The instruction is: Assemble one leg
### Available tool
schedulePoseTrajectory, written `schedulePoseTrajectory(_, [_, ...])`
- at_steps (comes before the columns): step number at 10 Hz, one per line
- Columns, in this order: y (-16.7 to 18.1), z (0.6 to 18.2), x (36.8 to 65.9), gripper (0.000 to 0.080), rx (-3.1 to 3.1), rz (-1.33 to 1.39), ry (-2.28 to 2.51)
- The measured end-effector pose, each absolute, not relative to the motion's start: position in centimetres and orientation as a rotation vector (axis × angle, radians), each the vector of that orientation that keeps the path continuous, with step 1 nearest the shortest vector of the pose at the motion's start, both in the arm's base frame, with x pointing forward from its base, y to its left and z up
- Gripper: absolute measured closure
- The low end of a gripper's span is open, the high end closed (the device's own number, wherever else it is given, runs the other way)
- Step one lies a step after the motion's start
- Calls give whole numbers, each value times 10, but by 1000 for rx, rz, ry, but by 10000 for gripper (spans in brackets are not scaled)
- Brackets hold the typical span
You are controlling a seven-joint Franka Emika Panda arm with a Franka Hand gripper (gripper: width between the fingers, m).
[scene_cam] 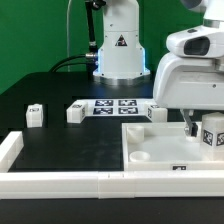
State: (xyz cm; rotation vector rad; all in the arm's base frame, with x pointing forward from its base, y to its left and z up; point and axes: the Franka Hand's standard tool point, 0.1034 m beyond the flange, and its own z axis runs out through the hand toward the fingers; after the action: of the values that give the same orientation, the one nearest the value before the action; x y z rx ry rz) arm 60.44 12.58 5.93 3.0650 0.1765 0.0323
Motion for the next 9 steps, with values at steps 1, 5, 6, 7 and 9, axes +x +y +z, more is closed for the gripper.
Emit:
schedulePoseTrajectory(1, [123, 59, 605, 151, 3049, 28, 304])
schedulePoseTrajectory(5, [122, 59, 605, 374, 3042, 29, 332])
schedulePoseTrajectory(6, [122, 59, 605, 374, 3043, 30, 325])
schedulePoseTrajectory(7, [122, 59, 605, 512, 3049, 32, 272])
schedulePoseTrajectory(9, [122, 59, 605, 512, 3059, 36, 173])
